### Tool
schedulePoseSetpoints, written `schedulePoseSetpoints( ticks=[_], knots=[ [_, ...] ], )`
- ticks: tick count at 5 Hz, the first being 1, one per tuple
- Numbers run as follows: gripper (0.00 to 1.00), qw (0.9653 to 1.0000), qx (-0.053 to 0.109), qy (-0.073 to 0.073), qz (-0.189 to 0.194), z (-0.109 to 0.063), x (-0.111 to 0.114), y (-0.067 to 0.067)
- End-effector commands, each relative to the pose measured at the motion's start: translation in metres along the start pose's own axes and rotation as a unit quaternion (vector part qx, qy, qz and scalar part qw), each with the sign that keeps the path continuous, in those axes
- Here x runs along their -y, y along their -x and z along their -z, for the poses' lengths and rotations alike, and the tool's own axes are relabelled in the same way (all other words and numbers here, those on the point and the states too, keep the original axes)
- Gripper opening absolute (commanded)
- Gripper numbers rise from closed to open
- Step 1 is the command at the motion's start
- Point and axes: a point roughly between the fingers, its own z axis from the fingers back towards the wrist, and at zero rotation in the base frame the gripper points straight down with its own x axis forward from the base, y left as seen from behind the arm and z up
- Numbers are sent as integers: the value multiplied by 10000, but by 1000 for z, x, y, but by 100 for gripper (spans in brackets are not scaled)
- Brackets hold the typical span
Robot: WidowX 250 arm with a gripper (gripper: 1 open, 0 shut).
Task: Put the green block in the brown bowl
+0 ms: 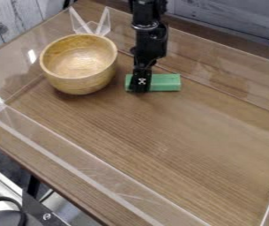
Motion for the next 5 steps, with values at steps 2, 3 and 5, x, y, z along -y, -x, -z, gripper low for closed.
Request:
schedulePoseSetpoints(
  ticks=[2, 3, 5],
  knots=[
    [0, 9996, -191, -212, -78, -9, -7, 1],
    [0, 9991, -310, -264, -133, -8, -9, 1],
    [0, 9986, -410, -308, 118, -30, -9, -3]
  ],
)
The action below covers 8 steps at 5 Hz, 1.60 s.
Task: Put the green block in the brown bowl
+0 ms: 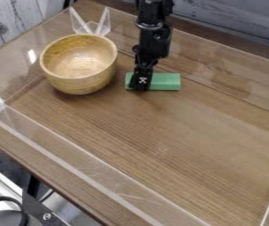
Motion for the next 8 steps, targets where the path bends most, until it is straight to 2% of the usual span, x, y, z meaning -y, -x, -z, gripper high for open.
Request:
schedulePoseSetpoints(
  ticks=[1, 2, 4, 5, 6, 7, 8],
  knots=[
    [0, 9989, 149, -437, -73, -22, -10, -3],
    [0, 9986, 162, -471, -157, -17, -8, -3],
    [0, 9984, 171, -479, -238, -35, -7, -2],
    [0, 9982, 155, -420, -404, -38, -9, -4],
    [0, 9972, 91, -396, -629, -50, -12, -6],
    [0, 9974, 50, -358, -626, -64, -14, -5],
    [0, 9971, -3, -403, -639, -86, -16, 0]
  ],
)
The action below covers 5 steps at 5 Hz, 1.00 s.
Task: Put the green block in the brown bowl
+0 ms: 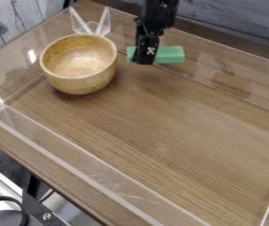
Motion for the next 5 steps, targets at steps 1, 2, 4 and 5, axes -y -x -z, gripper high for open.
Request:
schedulePoseSetpoints(
  ticks=[1, 2, 4, 5],
  knots=[
    [0, 9969, 313, -703, -174, -65, -7, 16],
    [0, 9953, 396, -818, -337, -87, -14, 35],
    [0, 9893, 610, -1079, -767, -92, -7, 83],
    [0, 9878, 539, -1190, -845, -75, -6, 99]
  ],
)
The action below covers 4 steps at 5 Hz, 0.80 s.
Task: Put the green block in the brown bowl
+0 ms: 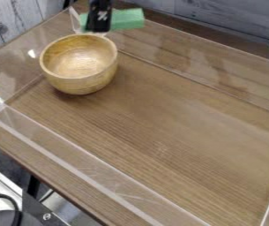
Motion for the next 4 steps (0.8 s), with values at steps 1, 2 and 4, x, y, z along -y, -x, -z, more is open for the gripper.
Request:
schedulePoseSetpoints(
  ticks=[1, 2, 4],
  knots=[
    [0, 9981, 138, -578, -159, -14, -9, 20],
    [0, 9979, 31, -631, -114, 8, -15, 25],
    [0, 9971, -179, -617, -414, 50, -24, 36]
  ],
)
